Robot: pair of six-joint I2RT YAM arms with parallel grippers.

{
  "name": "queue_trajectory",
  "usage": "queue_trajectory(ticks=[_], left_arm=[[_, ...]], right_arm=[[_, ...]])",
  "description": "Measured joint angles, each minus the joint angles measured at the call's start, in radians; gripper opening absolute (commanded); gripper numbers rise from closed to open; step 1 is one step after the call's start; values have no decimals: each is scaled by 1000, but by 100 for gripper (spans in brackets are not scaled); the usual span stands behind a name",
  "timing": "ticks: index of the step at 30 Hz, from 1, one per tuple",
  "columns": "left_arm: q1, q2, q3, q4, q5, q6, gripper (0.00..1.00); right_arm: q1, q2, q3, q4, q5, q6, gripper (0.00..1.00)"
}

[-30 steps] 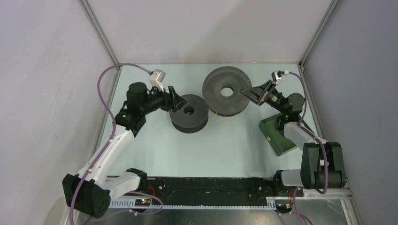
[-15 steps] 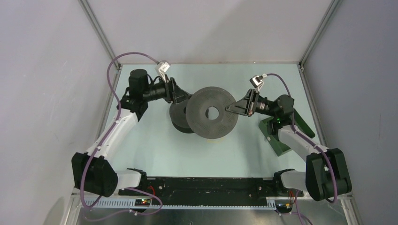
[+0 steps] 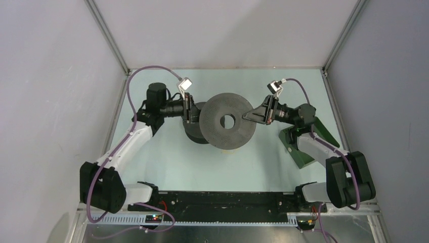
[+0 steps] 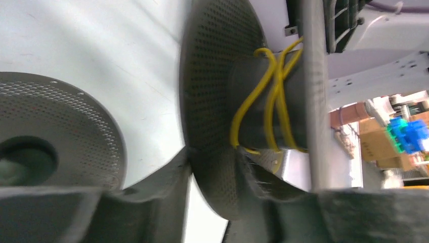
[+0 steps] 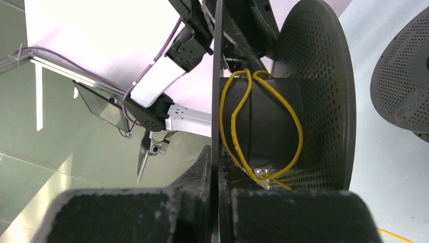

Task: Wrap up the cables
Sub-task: Adjust the cable reel at the center of the board.

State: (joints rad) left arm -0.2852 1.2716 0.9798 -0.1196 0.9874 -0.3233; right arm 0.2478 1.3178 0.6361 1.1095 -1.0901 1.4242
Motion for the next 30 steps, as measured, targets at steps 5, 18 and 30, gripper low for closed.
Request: queue_trajectory(ticks=[5,18,30], left_arm=[[4,-3,-17,10,3,-29,2],[12,-28,-83,201,40,-262,0],[26,-24,-108,396,60,-467,0]], right_arm=[[-1,42,0,99,-29,47,0],[-35,-3,6,-72,5,-101,34],[-139,-29,10,-138,39,-116,39]])
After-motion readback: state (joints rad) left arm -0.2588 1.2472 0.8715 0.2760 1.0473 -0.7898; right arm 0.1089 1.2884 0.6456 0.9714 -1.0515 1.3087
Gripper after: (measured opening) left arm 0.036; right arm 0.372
